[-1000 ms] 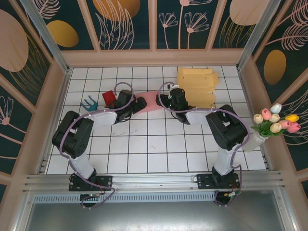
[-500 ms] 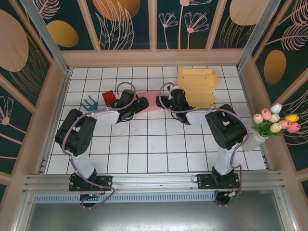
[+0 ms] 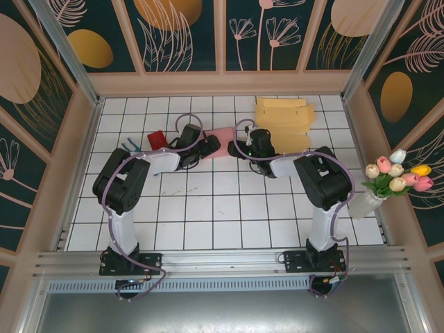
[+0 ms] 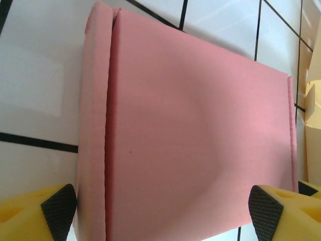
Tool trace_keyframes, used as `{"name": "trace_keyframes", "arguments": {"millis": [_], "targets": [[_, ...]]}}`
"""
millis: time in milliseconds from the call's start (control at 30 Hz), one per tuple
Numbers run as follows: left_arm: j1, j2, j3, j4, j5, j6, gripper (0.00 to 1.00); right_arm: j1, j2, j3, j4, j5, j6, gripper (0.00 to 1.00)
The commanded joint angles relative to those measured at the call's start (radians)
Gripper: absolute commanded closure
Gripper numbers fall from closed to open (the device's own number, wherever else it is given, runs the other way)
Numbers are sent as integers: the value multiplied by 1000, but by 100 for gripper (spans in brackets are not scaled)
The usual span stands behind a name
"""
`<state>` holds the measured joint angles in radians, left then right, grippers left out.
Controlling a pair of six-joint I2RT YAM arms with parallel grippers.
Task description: Fold the paper box
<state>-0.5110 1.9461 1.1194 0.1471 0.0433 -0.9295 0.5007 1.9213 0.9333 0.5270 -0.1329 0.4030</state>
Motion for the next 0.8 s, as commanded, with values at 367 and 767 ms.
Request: {"name": "trace_keyframes", "arguments": {"millis": [367,767], "targets": [[-6,57,60,-35,-9,3,9,-47,22,26,-13,-92,33,34],[-5,71,102,-70,-65,48,9,-59,111,126,-2,-132,-35,34]]}}
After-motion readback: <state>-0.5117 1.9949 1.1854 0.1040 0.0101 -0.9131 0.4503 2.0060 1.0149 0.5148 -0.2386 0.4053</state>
